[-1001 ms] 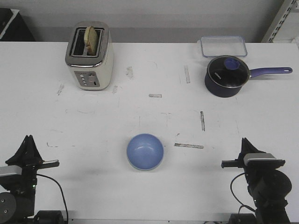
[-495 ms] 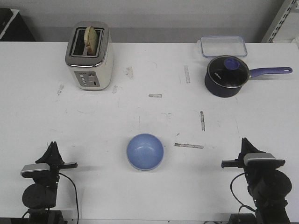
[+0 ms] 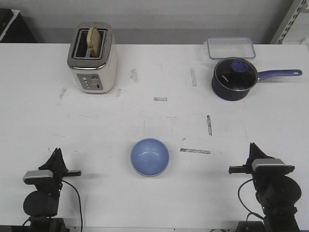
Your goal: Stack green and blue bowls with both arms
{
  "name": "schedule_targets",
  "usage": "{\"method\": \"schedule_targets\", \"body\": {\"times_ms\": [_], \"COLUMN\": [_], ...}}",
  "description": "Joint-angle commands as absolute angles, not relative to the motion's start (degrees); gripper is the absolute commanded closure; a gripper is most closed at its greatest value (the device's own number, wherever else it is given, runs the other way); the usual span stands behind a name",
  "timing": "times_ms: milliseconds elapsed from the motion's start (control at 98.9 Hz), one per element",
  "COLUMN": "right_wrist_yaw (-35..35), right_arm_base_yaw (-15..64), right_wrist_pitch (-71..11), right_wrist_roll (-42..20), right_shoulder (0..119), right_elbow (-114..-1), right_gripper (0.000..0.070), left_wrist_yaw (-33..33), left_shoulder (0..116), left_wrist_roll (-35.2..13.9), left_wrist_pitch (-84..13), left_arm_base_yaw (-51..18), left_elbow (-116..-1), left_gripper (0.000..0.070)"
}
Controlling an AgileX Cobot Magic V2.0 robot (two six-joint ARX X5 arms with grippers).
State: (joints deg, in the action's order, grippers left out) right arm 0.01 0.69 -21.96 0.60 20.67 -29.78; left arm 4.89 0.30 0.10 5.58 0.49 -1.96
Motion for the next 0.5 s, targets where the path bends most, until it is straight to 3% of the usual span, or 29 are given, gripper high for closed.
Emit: {"method": "schedule_targets", "body": {"times_ms": [0,485], "right_wrist_yaw": [0.0,0.0], "right_arm_base_yaw": [0.7,0.7], "right_wrist_pitch": [-21.4,-20.9], "right_wrist_roll": [0.0,0.0], "right_shoulder": [20.6,20.6], "right_elbow": [-29.9,-29.9], "right_gripper": [0.0699,0.0699], "left_wrist_yaw": [4.8,4.8], "left_shoulder": [0.2,0.2], "left_wrist_roll": [0.4,0.4], "left_wrist_pitch": [6.4,6.4], "left_arm_base_yaw": [0.5,0.5], "left_elbow": [-0.7,-0.7], "left_gripper": [0.0698,0.0699]}}
